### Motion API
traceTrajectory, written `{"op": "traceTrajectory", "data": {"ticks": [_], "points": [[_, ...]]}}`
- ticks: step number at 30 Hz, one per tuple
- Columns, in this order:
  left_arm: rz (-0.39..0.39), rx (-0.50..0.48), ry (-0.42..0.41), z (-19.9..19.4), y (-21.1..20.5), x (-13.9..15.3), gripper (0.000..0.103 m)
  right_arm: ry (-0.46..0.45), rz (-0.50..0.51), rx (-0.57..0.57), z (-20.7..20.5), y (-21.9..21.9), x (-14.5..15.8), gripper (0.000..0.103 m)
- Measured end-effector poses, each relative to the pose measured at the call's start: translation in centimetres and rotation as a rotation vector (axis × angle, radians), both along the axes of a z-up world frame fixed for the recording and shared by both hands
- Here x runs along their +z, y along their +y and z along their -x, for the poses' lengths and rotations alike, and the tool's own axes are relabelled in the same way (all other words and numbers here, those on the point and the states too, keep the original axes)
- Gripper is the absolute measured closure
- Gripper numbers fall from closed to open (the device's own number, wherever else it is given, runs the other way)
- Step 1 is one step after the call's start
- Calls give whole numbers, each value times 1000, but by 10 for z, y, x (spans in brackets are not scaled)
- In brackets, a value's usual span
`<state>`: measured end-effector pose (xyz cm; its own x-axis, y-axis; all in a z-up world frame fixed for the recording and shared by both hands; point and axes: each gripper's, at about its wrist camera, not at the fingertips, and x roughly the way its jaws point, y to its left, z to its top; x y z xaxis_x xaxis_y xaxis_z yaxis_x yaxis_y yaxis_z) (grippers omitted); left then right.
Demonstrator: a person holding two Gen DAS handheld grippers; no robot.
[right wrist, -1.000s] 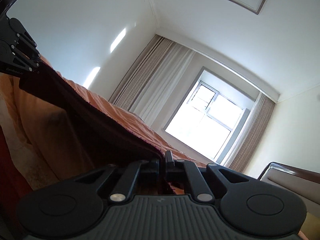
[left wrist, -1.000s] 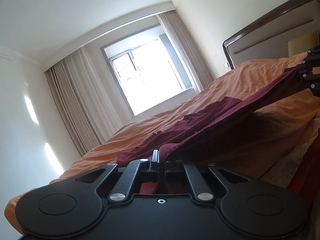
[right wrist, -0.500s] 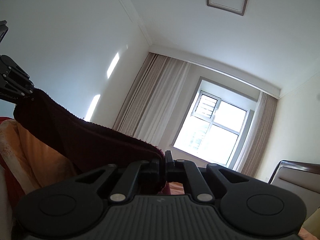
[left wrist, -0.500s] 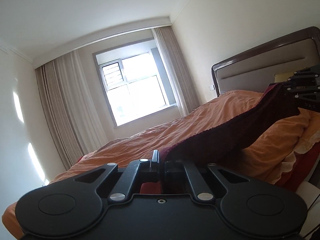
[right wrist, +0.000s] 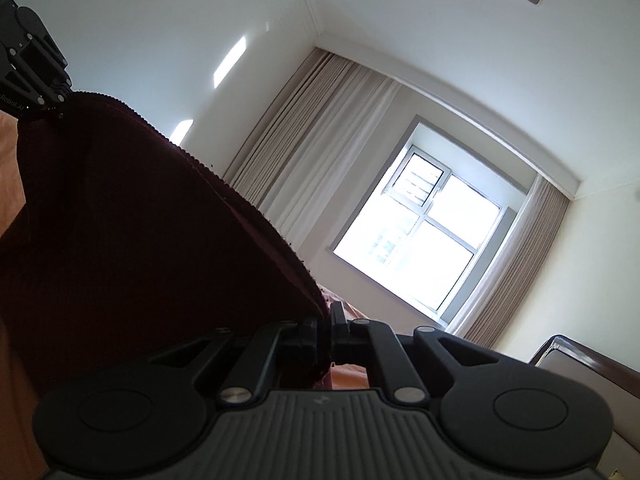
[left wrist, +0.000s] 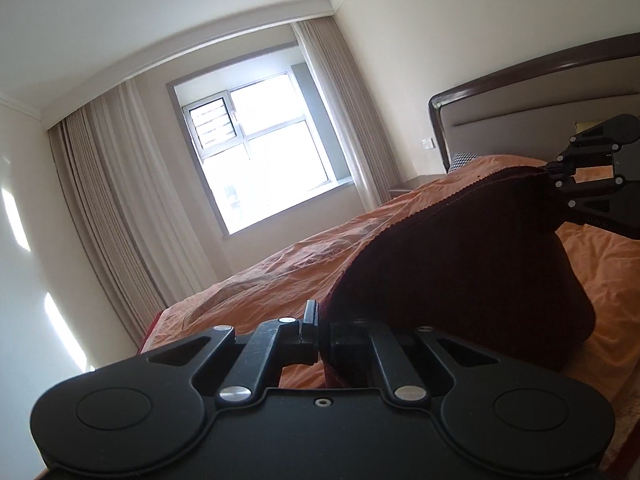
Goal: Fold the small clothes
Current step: 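Lift the hem with both grippers and fold it toward the collar, then lay the folded hem down and open both grippers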
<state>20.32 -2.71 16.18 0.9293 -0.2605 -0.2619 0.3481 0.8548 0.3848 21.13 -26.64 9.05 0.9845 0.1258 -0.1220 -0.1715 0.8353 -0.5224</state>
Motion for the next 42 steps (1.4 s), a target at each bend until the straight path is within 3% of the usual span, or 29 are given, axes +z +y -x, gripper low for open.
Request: {"op": "traceTrajectory", "data": {"ticks": [5,8,15,19,21,22,23,25,26,27,29,32,36,42], "points": [[-5,50,123,-91,6,-23,97,148,-16,-13,-78,8,-22,97],[30,70,222,-143,13,-46,97,242,-20,-13,-114,10,-34,97],[121,92,395,-216,32,-92,95,407,-28,-16,-176,8,-75,95],[184,95,472,-240,37,-110,91,476,-58,-13,-197,0,-89,84],[215,98,503,-246,37,-118,90,505,-93,-10,-201,-4,-88,69],[232,97,518,-251,40,-120,87,517,-116,-8,-202,-6,-87,52],[250,96,531,-253,42,-123,79,532,-140,-3,-205,-10,-85,35],[291,98,551,-255,47,-126,50,547,-193,15,-204,-16,-80,26],[315,109,559,-257,51,-128,27,557,-213,17,-205,-21,-77,23],[335,119,562,-258,53,-129,16,563,-230,17,-204,-24,-74,21],[366,122,564,-258,58,-129,11,557,-254,13,-201,-31,-72,10],[402,127,567,-256,66,-127,3,539,-267,-9,-195,-41,-71,7],[436,144,544,-247,76,-118,3,523,-307,-35,-176,-56,-70,5],[354,113,458,-204,80,-114,1,480,-359,-49,-116,-76,-81,2]]}}
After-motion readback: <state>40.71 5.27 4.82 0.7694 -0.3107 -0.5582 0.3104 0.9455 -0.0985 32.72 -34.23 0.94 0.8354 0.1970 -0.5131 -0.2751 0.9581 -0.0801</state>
